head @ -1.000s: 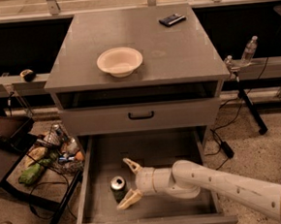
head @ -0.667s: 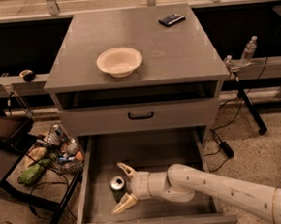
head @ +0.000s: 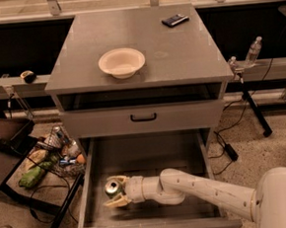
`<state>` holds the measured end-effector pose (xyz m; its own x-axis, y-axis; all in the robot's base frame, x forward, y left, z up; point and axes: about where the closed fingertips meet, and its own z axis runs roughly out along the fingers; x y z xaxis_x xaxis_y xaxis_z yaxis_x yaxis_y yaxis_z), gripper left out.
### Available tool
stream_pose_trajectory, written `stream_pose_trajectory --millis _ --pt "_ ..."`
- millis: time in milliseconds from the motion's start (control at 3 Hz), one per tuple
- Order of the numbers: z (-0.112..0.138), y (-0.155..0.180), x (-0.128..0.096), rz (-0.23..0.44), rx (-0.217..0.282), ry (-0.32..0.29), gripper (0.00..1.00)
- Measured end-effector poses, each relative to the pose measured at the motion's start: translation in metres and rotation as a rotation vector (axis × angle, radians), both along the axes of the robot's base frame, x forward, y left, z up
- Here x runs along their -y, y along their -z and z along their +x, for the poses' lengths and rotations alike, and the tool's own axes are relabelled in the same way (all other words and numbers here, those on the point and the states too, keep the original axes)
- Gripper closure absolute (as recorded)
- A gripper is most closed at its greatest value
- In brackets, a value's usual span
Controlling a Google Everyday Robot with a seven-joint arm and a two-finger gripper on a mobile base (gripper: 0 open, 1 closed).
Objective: Pick green can from middle drawer and place on counter
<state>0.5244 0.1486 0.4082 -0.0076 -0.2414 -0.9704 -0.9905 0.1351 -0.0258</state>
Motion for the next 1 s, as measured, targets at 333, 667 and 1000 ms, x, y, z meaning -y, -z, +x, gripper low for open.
stream_pose_trajectory --millis 333,667,1000 --pt "0.003 0.001 -0.003 0.004 -0.007 0.0 0.66" --pt "0.003 0.001 -0.003 0.004 -0.007 0.0 0.89" --pt "-0.009 -0.034 0.015 0.002 0.009 0.013 1.0"
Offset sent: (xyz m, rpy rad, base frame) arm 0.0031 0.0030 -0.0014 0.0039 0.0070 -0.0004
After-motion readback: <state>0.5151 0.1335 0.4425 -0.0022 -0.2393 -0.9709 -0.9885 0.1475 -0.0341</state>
